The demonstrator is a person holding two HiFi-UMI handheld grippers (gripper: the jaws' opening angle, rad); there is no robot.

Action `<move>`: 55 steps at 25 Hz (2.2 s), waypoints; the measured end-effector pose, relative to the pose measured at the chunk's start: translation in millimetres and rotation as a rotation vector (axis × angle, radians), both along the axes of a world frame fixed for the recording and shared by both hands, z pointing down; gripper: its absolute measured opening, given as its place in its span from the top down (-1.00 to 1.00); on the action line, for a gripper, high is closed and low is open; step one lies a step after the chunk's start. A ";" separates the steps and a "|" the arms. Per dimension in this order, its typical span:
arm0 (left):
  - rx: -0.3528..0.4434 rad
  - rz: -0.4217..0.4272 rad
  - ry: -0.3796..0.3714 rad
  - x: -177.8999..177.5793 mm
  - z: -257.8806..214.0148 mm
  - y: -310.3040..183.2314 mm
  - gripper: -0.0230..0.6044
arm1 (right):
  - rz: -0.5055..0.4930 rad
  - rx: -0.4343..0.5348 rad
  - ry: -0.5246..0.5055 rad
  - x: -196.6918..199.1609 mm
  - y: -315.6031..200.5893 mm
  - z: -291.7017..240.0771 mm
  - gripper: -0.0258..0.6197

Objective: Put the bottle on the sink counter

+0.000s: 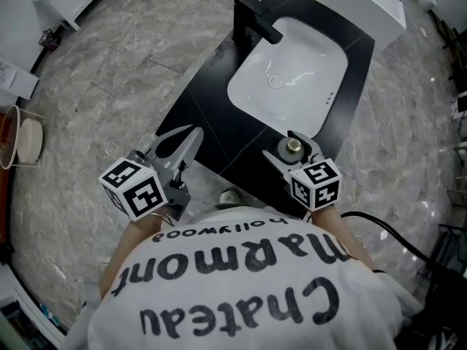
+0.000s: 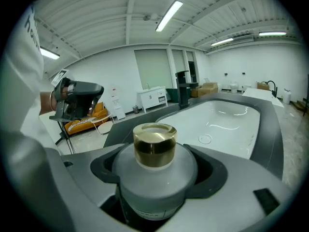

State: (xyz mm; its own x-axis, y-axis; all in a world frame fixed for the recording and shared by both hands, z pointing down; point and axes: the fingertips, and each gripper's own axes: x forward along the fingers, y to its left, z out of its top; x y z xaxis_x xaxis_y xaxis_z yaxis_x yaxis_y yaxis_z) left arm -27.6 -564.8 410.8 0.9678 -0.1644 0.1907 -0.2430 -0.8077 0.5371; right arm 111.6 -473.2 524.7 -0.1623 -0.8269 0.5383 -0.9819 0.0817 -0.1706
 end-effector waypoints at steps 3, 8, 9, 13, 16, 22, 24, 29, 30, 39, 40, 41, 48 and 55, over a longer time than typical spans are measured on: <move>-0.005 -0.010 -0.011 0.9 -0.3 2.4 0.88 | -0.043 -0.016 0.041 -2.0 2.9 2.4 -0.16; -0.006 -0.032 -0.014 -1.2 -2.2 9.2 0.88 | -0.081 -0.019 0.076 -4.2 5.4 4.4 -0.16; -0.004 -0.037 -0.014 -2.1 -2.1 10.6 0.88 | -0.090 -0.019 0.084 -5.0 5.9 4.9 -0.16; 0.003 -0.067 -0.014 -9.1 -2.4 17.8 0.88 | -0.135 -0.015 0.118 -9.4 7.1 7.3 -0.16; 0.012 -0.092 -0.025 -16.1 -2.9 26.9 0.88 | -0.151 -0.005 0.112 -11.7 8.8 8.4 -0.16; 0.016 -0.201 -0.031 -34.8 -4.3 46.8 0.88 | -0.214 0.001 0.114 -18.0 10.7 13.5 -0.16; 0.015 -0.242 -0.026 -38.0 -6.7 54.7 0.88 | -0.215 0.002 0.084 -18.2 10.7 15.2 -0.16; 0.021 -0.351 0.008 -43.8 -26.1 88.7 0.88 | -0.275 -0.075 0.034 -20.0 23.5 18.4 -0.16; 0.024 -0.368 0.011 -43.9 -29.2 100.5 0.88 | -0.294 -0.089 0.030 -19.0 30.0 17.9 -0.16; -0.004 -0.624 0.090 -49.7 -18.3 230.6 0.88 | -0.444 -0.212 -0.092 7.6 111.0 21.7 -0.16; -0.014 -0.647 0.105 -48.4 -18.6 248.5 0.88 | -0.450 -0.230 -0.128 10.7 124.8 21.2 -0.16; -0.023 -0.666 0.115 -46.8 -18.9 265.5 0.88 | -0.458 -0.250 -0.177 12.8 139.1 19.7 -0.16; -0.008 -0.702 0.146 -16.5 -44.4 337.5 0.88 | -0.434 -0.321 -0.410 43.2 195.0 -28.0 0.79; 0.048 -0.688 0.168 10.6 -73.5 330.4 0.88 | -0.615 -0.275 -0.643 40.6 189.3 -123.3 0.79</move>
State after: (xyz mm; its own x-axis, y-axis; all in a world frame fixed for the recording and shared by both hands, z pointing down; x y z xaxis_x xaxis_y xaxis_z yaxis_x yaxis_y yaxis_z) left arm -17.0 -234.3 337.3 0.6567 -0.7538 0.0252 -0.6240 -0.5243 0.5794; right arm 152.2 -284.0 401.4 -0.8646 -0.3530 0.3576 -0.4897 0.4322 -0.7572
